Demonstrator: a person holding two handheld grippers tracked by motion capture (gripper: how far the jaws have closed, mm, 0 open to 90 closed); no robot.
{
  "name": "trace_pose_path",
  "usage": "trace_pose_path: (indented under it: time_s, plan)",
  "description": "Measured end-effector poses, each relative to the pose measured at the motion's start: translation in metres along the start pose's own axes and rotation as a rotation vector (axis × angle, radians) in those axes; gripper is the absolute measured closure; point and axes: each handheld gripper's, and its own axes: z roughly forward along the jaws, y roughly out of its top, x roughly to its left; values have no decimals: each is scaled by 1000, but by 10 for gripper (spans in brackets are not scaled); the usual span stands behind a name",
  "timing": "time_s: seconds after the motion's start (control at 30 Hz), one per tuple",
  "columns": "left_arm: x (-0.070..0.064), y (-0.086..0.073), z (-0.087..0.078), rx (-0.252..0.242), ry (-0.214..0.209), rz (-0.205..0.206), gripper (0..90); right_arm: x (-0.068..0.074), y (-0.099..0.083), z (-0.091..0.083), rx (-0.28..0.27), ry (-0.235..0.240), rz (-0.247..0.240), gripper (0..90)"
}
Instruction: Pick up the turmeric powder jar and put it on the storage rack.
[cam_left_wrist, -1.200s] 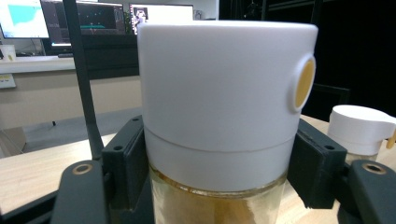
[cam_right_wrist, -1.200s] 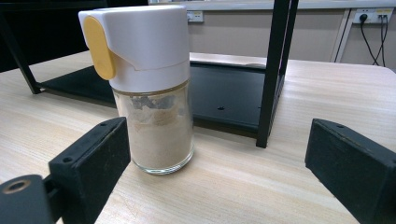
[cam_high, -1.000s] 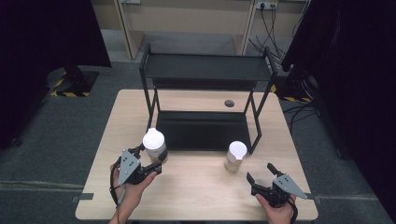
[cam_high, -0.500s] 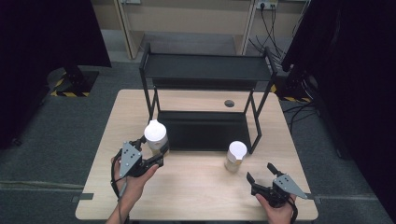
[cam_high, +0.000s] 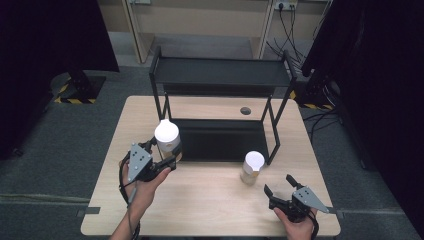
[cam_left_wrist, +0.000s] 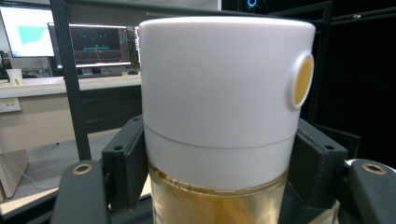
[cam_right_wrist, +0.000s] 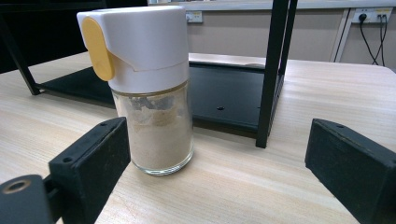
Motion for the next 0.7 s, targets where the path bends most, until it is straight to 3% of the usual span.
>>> trace_pose_path:
  time_s: [0.7]
  plan:
    - [2, 16, 7, -30, 17, -5, 306, 0, 0, 0, 0, 0, 2, 71]
